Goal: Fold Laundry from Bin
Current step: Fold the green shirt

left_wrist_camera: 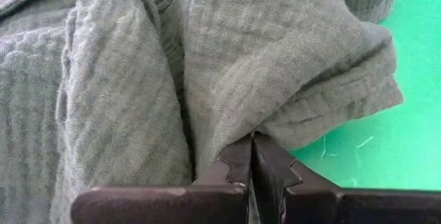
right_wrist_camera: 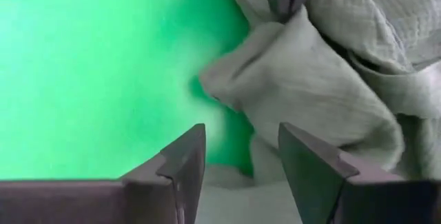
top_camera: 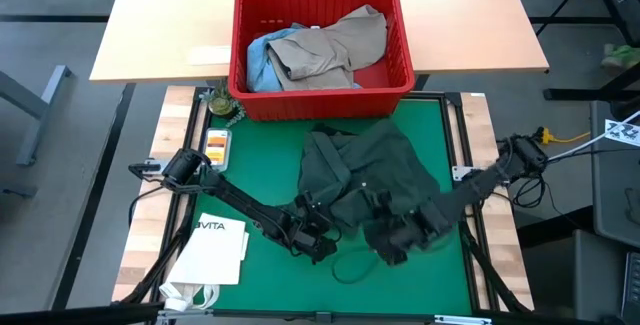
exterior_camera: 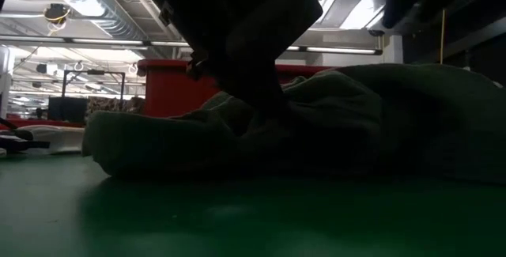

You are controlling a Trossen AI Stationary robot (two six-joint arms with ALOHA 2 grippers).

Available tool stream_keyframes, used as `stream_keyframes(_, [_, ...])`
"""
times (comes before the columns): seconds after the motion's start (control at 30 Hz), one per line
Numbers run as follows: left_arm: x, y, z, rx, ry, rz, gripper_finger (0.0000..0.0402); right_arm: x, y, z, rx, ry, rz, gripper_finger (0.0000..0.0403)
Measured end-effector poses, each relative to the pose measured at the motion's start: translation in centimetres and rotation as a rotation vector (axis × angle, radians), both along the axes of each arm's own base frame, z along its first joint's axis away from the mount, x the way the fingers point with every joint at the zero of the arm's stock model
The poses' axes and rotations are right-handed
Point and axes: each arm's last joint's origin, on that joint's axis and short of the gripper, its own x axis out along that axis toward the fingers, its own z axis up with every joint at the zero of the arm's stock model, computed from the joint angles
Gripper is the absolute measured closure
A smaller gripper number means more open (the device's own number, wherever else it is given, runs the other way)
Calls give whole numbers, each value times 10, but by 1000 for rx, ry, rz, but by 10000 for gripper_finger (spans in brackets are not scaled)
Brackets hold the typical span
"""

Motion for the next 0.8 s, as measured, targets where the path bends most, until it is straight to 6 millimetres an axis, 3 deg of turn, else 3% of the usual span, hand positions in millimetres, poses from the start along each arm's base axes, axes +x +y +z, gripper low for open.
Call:
stream_keyframes(0.13, [0, 0, 0, 0, 1, -2, 401, -13, 22, -22, -18, -97, -10, 219])
stream_keyframes(0.27, [0, -1, 0, -2, 1, -4, 401, -20, 32, -42, 12, -147, 15, 219])
stream_keyframes(0.5, [0, -1, 0, -3, 1, -4, 401, -24, 26, -74, 140, -210, -176, 219])
stream_keyframes(0.8, [0, -1, 0, -3, 0, -4, 401, -33, 15, -102, 171, -265, -422, 219])
